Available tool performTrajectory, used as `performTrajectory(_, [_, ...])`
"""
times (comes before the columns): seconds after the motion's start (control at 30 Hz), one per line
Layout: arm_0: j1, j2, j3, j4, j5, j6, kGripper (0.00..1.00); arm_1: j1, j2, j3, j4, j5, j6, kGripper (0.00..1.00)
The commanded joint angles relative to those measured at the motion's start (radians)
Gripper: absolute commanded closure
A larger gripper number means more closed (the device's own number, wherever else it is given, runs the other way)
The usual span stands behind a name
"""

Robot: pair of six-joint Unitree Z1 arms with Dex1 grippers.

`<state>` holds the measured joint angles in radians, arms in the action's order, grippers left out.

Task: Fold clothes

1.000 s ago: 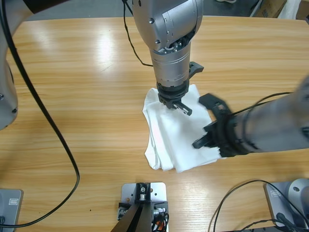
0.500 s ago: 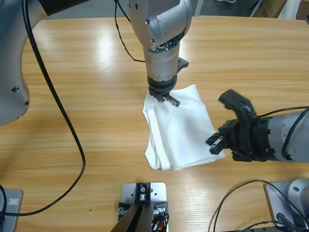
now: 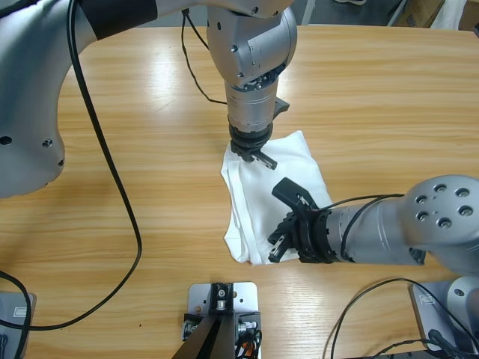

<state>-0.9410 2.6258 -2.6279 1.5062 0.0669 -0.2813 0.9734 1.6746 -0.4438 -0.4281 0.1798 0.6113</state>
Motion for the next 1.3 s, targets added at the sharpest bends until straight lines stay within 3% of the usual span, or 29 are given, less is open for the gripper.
performTrajectory(0.03, [0.005, 0.084, -0.088, 0.043, 0.013, -0.012, 1.0, 0.037, 0.176, 0.042, -0.115, 0.017, 0.013, 1.0])
performTrajectory(0.17, [0.013, 0.074, -0.156, 0.089, 0.014, -0.031, 1.0, 0.059, 0.324, 0.042, -0.268, 0.04, 0.015, 1.0])
performTrajectory(0.3, [0.045, 0.047, -0.234, 0.152, 0.025, -0.022, 1.0, 0.059, 0.319, 0.043, -0.285, 0.03, 0.016, 1.0])
performTrajectory(0.5, [0.058, 0.021, -0.233, 0.154, 0.042, -0.021, 1.0, 0.059, 0.158, 0.087, -0.296, -0.038, 0.01, 1.0])
performTrajectory(0.53, [0.06, 0.011, -0.233, 0.155, 0.05, -0.021, 1.0, 0.059, 0.105, 0.094, -0.309, -0.045, -0.017, 0.944])
performTrajectory(0.57, [0.065, -0.003, -0.234, 0.154, 0.056, -0.021, 1.0, 0.059, 0.04, 0.096, -0.312, -0.048, -0.021, 0.281])
performTrajectory(0.6, [0.072, -0.021, -0.234, 0.154, 0.066, -0.02, 1.0, 0.059, -0.033, 0.092, -0.296, -0.043, -0.013, 0.003])
performTrajectory(0.73, [0.111, -0.132, -0.238, 0.154, 0.116, 0.024, 1.0, 0.059, -0.303, 0.002, -0.053, -0.023, -0.029, 0.0])
performTrajectory(0.83, [0.114, -0.188, -0.269, 0.152, 0.127, 0.128, 1.0, 0.059, -0.409, -0.076, 0.138, -0.029, -0.05, 0.0])
performTrajectory(1.0, [0.033, -0.155, -0.303, 0.149, 0.049, 0.249, 1.0, 0.048, -0.469, -0.079, 0.309, -0.069, -0.053, 0.059])
performTrajectory(1.17, [-0.077, -0.11, -0.34, 0.141, -0.038, 0.473, 1.0, -0.101, -0.612, -0.099, 0.562, -0.091, -0.048, 0.027])
performTrajectory(1.2, [-0.08, -0.112, -0.34, 0.14, -0.068, 0.488, 0.915, -0.134, -0.646, -0.106, 0.618, -0.091, -0.048, 0.009])
performTrajectory(1.23, [-0.082, -0.112, -0.341, 0.139, -0.08, 0.492, 0.424, -0.159, -0.681, -0.11, 0.662, -0.093, -0.048, 0.0])
performTrajectory(1.27, [-0.082, -0.115, -0.342, 0.129, -0.112, 0.502, 0.086, -0.178, -0.713, -0.113, 0.701, -0.096, -0.05, 0.0])
performTrajectory(1.3, [-0.082, -0.118, -0.343, 0.116, -0.143, 0.509, 0.036, -0.186, -0.751, -0.112, 0.739, -0.105, -0.054, 0.0])
